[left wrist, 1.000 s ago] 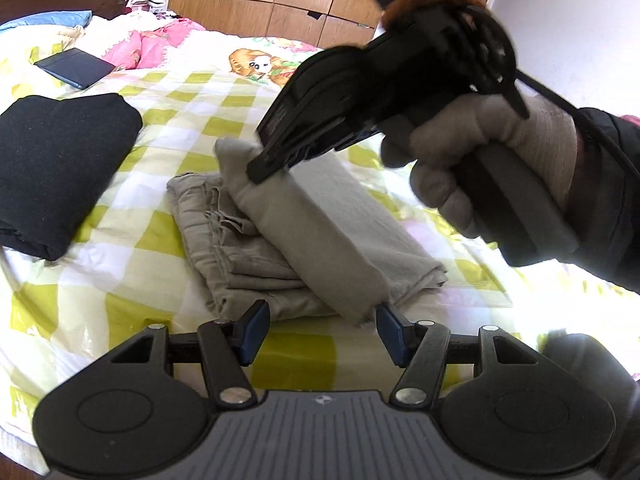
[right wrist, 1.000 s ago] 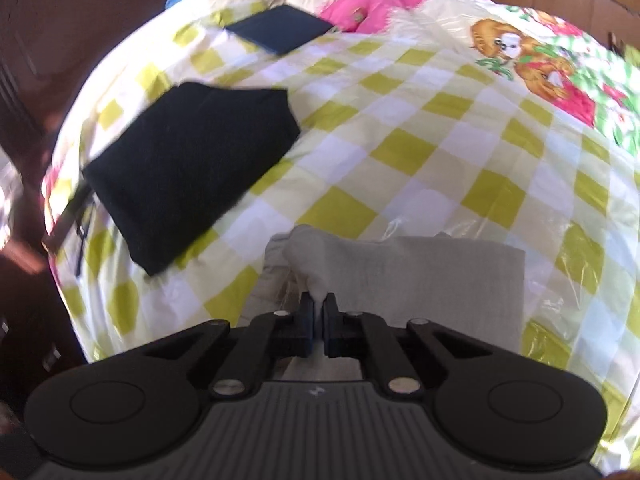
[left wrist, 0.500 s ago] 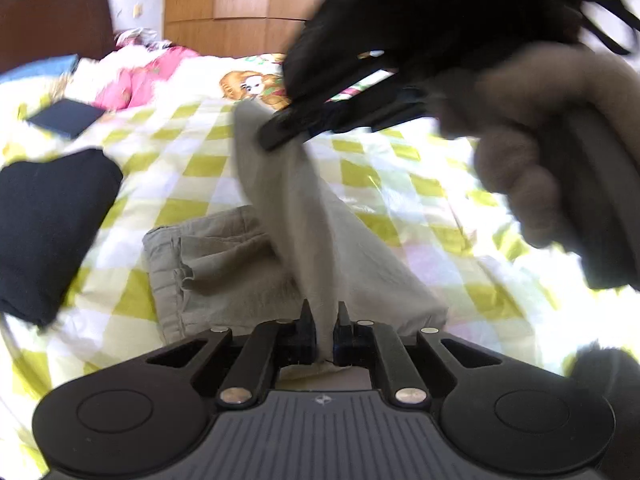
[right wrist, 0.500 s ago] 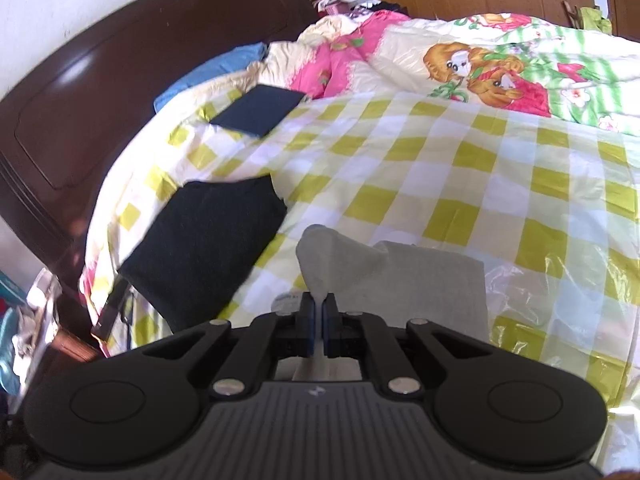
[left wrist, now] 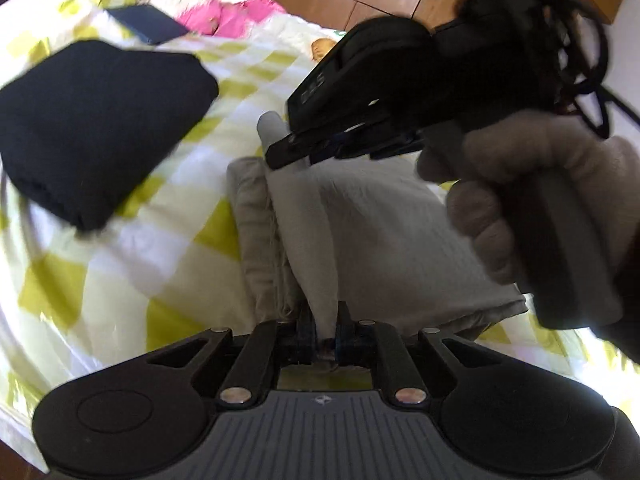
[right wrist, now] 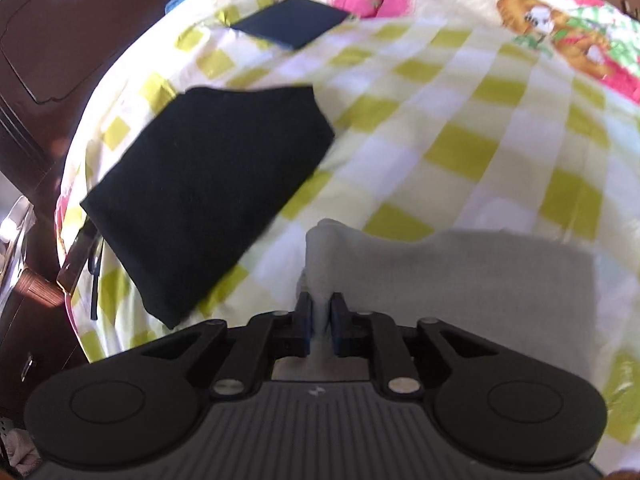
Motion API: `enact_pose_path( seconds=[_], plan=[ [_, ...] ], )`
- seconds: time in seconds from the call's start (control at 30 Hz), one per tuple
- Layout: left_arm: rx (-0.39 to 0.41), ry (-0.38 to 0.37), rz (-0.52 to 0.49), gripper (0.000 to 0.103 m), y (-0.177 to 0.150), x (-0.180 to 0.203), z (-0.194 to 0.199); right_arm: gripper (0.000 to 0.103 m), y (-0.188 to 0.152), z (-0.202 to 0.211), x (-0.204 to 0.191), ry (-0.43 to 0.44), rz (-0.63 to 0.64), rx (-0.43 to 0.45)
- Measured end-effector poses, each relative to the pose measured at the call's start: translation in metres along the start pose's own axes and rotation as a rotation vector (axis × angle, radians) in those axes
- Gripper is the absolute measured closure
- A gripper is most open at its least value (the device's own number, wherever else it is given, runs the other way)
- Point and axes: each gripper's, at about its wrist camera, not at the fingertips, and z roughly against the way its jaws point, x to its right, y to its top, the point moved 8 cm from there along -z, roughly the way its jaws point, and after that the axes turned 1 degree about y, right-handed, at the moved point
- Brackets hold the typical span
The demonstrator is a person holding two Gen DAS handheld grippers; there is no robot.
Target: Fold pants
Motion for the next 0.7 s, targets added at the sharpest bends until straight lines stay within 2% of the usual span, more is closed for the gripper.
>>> enact_pose_path(
  seconds=[0.13, 0.27, 0.37, 0.47, 0.5, 0.57, 0.63, 0.7],
  plan=[
    [-0.011, -0.015, -0.003, 0.074, -0.003, -0.002, 0.006, 0.086, 0.008, 0.023, -0.003, 0.070, -0.036, 0.058],
    [-0.006, 0.050, -0.060, 0.066, -0.005, -0.005, 0.023, 0.079, 0.015, 0.075, 0.003, 0.061, 0.039, 0.163],
    [0.035, 0.084, -0.072, 0.065, -0.001, -0.006, 0.044, 0.070, 0.007, 0.102, 0.024, -0.007, 0.051, 0.191],
    [0.104, 0.104, -0.097, 0.060, 0.013, 0.000, 0.053, 0.061, -0.007, 0.114, 0.064, -0.124, 0.027, 0.188],
    [0.126, 0.108, -0.102, 0.059, 0.019, 0.003, 0.051, 0.061, -0.014, 0.116, 0.082, -0.160, -0.009, 0.181],
    [0.153, 0.099, -0.107, 0.058, 0.034, 0.006, 0.040, 0.061, -0.029, 0.117, 0.112, -0.166, -0.102, 0.163],
    [0.162, 0.086, -0.091, 0.055, 0.043, 0.007, 0.024, 0.058, -0.046, 0.112, 0.133, -0.097, -0.232, 0.130],
    [0.129, 0.117, -0.086, 0.055, 0.039, 0.002, 0.004, 0.058, -0.064, 0.105, 0.144, -0.007, -0.331, 0.100]
  ],
)
